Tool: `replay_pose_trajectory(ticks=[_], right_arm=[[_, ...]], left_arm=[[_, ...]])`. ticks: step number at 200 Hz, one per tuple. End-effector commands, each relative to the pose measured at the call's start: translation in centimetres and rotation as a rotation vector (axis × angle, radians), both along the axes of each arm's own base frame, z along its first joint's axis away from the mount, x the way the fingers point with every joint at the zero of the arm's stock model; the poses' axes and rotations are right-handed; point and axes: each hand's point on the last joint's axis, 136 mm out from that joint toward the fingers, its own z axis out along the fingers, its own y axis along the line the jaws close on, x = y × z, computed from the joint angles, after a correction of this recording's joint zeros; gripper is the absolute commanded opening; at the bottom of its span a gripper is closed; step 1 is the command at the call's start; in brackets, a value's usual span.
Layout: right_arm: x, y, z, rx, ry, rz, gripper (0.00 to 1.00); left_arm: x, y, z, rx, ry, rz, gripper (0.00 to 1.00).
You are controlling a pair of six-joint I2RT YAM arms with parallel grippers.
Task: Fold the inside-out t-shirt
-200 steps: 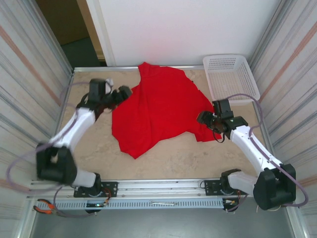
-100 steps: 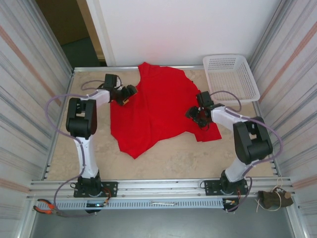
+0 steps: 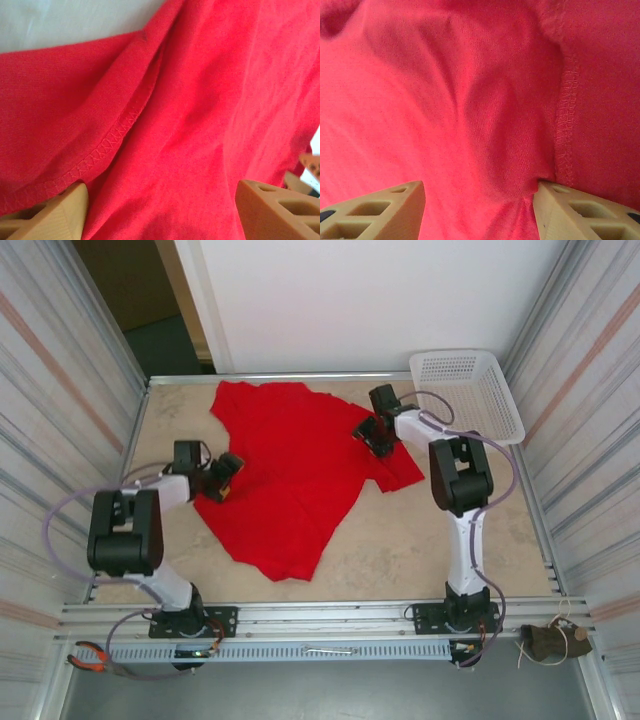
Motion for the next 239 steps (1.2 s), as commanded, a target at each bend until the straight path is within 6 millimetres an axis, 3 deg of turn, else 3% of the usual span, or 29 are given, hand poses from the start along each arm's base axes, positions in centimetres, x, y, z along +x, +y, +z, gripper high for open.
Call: replay_pose_trajectory(ticks=[1,19,28,47,66,86,102,124,140,169,200,219,239], right_arm=[[1.2,-1.7,-2.6,-0.062,0.094,0.008,0.58],[4.1,-0.5,1.3,0.011,-0.04,0.109,0.52],[4.5,-0.2,4.7,0.01,-0.123,0.167,0.52],[2.8,-0.3,10.2,-0.053,-0.238,0.254,0.55],[-0.9,0.5,11.4,-0.043,-0.241,0.303,0.56],[-5.4,2.3,8.8,-0.002,-0.208,0.32,0.57],[-8.3,4.2,5.9,0.027,-0.167,0.34,0.57],[-11.0,6.4,1.8,0.051,-0.081,0.372,0.54],[-11.8,6.7,-0.3,0.042,-0.044,0.366,0.53],[-11.5,4.4,-3.1,-0.012,0.022,0.318,0.52],[-8.9,0.0,-4.5,-0.058,0.069,0.23,0.52],[-7.0,-1.9,-3.9,-0.069,0.063,0.207,0.52],[-5.9,-2.9,-1.0,-0.096,0.011,0.233,0.52]], left_arm=[[-5.3,-2.3,-3.2,0.002,0.177,0.017,0.78],[-3.3,-3.8,0.4,0.061,0.057,-0.096,0.8],[-1.6,-4.3,2.9,0.1,-0.018,-0.162,0.8],[1.9,-4.6,6.7,0.202,-0.109,-0.267,0.82],[6.0,-4.9,7.8,0.201,-0.142,-0.301,0.82],[9.5,-4.9,6.5,0.186,-0.129,-0.312,0.82],[11.3,-4.8,4.6,0.205,-0.088,-0.328,0.81],[11.9,-4.5,2.1,0.221,-0.031,-0.332,0.81],[11.6,-3.9,0.9,0.225,-0.003,-0.315,0.81],[10.5,-3.1,-0.4,0.224,0.026,-0.288,0.81],[10.0,-3.4,-1.8,0.207,0.048,-0.292,0.81],[10.6,-3.7,-2.0,0.197,0.041,-0.292,0.81],[12.0,-4.1,-0.2,0.203,-0.014,-0.328,0.81]])
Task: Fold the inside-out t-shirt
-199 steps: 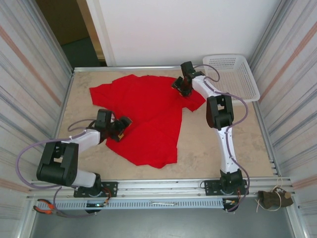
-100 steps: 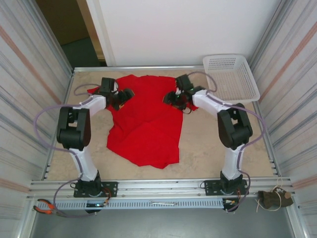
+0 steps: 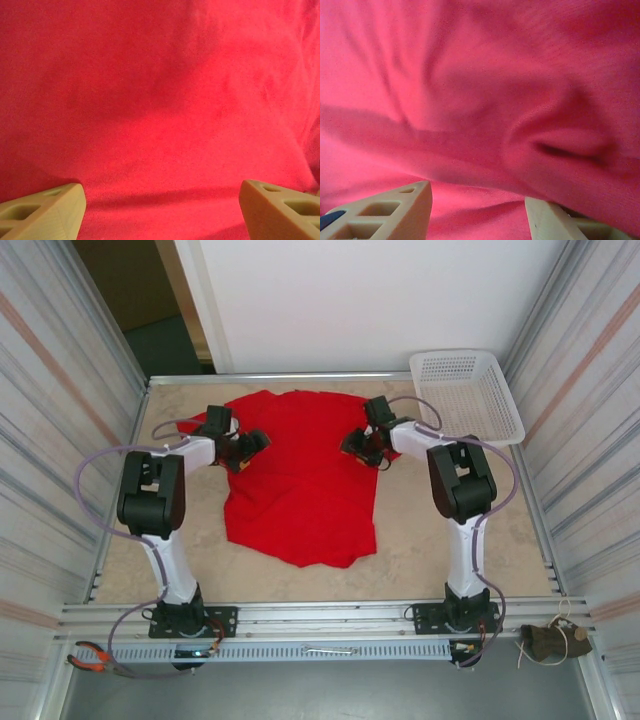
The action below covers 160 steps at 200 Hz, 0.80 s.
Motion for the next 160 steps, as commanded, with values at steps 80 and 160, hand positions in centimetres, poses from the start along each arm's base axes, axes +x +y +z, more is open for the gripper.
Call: replay_pose_trajectory(ticks=[80,160], right_arm=[[-11.8,-6.4,9.8,-0.096,-0.133,-0.057,0.59],[-19.5,-10.1,9.9,0.005,-0.142,-0.232,0.73]], left_arm=[[-11.6,-6.6,9.4,0.292,-0.234,-0.524,0.82],[-26.1,-15.8,4.4,0.617,-0.462,-0.989,0.65]])
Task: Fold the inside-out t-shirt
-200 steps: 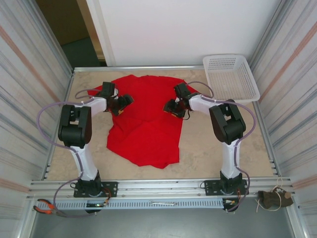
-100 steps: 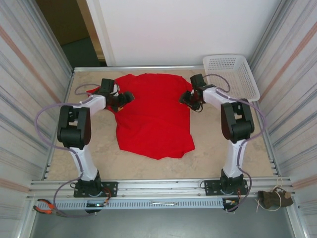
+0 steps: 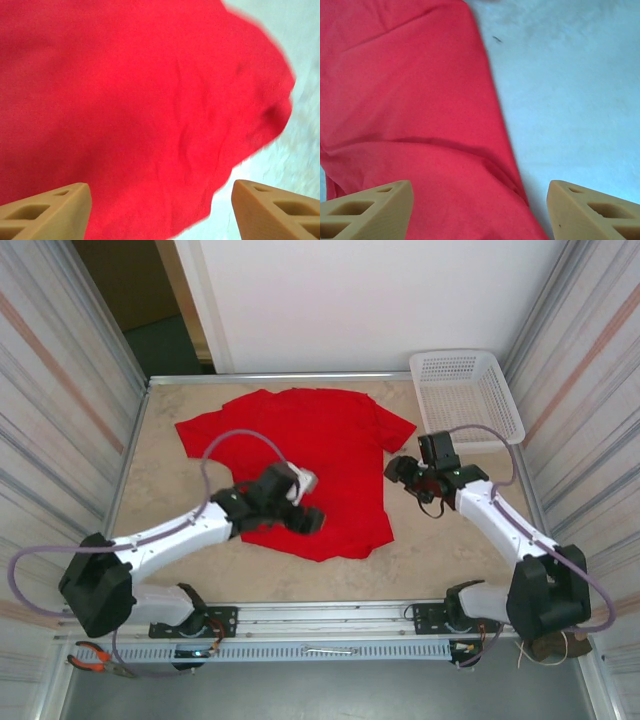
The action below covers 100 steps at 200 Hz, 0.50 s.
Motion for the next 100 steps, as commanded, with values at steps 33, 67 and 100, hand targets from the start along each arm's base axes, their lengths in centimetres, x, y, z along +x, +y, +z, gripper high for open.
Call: replay_pose_trajectory(ticks=[33,67,100], right_arm=[[-3.4,-1.1,-0.2,0.057,-0.013,-0.082,0.75],[-4.2,0.1,-1.7,0.049,-0.01,0.017,0.75],[-4.9,2.0,-4.4,0.011,0.064,0.143,0.75]], left_arm=[[-0.1,1.8,-3.1,0.281,-0.185,0.093,0.66],[1.1,10.3,-2.7,0.238,-0.076,0.564,0.74],[0.6,15.4,-3.6,-0.04,0.121,0.848,0.78]])
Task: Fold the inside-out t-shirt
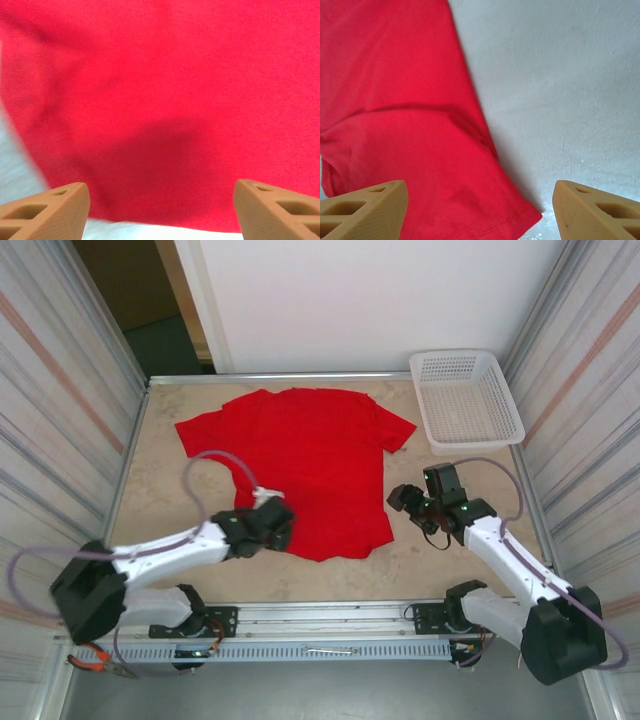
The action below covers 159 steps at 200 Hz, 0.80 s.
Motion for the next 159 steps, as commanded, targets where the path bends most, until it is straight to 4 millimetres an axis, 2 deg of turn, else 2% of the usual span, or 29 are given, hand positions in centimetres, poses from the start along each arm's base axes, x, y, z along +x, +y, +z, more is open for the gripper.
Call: replay_pose_trajectory(ticks=[1,19,47,69,122,159], right_arm=[[-0.4,1.6,-1.4,-0.017,0.019,0.108,0.75],[-0.6,2.5,-2.3,-0.038,0.033,0.15,0.75],[-1.0,3.3,-3.5,-0.064,0.046,0.171,0.75],[-1.3,3.5,-4.6,-0.07,0.065,0.169,0.74],[-1.4,3.8,-5.8,-0.082,0.081,0.166,0.68],[-1.5,3.7,-5.9,-0.085,0.085,0.165,0.62]], left_arm=[[-1.1,3.8,-0.9,-0.198,0.076,0.268,0.78],[-1.7,5.5,-1.9,-0.329,0.128,0.371,0.79],[-2.3,6.5,-3.1,-0.443,0.173,0.447,0.79],[-1.5,5.8,-3.6,-0.525,0.181,0.452,0.78],[0.3,4.9,-3.9,-0.534,0.162,0.412,0.65],[0.8,4.3,-2.5,-0.557,0.126,0.387,0.61]])
